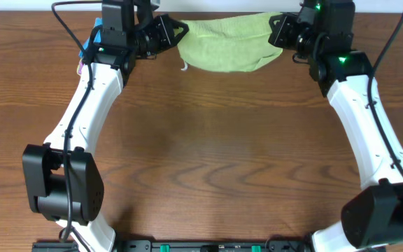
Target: Fold the cloth
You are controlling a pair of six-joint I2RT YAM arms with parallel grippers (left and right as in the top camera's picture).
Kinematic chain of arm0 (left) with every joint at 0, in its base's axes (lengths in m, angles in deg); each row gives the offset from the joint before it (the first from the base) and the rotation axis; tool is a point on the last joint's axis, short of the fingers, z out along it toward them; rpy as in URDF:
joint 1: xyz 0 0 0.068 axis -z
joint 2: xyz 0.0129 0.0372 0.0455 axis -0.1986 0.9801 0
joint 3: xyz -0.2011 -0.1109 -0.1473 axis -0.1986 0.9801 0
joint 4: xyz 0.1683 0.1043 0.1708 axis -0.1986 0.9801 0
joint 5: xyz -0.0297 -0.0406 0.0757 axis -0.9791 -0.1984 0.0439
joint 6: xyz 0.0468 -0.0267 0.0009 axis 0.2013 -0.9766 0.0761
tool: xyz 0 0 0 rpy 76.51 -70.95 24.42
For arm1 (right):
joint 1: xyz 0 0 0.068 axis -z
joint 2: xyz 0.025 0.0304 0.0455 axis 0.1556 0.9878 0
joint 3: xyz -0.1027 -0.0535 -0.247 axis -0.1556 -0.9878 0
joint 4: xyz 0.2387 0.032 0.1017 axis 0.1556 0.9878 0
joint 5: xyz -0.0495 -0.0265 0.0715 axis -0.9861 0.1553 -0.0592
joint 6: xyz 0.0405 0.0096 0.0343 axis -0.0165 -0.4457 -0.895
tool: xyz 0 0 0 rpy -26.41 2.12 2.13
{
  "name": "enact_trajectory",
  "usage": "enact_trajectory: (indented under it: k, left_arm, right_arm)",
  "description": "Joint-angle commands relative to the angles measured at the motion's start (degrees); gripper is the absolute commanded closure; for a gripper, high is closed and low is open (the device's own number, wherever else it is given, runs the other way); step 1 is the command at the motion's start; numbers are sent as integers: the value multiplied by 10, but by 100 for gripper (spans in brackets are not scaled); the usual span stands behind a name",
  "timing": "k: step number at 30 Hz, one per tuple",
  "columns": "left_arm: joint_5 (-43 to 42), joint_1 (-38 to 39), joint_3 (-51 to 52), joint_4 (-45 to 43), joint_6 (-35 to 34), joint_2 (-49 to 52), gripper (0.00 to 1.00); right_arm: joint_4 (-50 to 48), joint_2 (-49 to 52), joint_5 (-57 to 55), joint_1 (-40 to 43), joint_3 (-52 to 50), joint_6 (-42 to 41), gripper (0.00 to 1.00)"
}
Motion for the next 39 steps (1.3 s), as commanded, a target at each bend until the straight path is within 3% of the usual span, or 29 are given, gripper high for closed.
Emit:
enact_trajectory:
  k: [1,13,18,29,39]
  left_arm:
    - [-16,-4,-8,30,42,-8,94]
    - [18,-4,-8,278,178,-82,94]
    - [19,0,-8,356,188,-116,94]
    - [104,37,-8,499,190,-209,94]
    - [135,81,-8,568,151,-235,94]
  right_arm:
    - [34,-13,2,5,6,18,99]
    - [277,-86,-35,-35,6,75,99]
    - [344,-129,-54,-63,6,75,99]
    - [507,-205,-64,-85,6,56,99]
    - [604,-250,-86,-100,5,23,99]
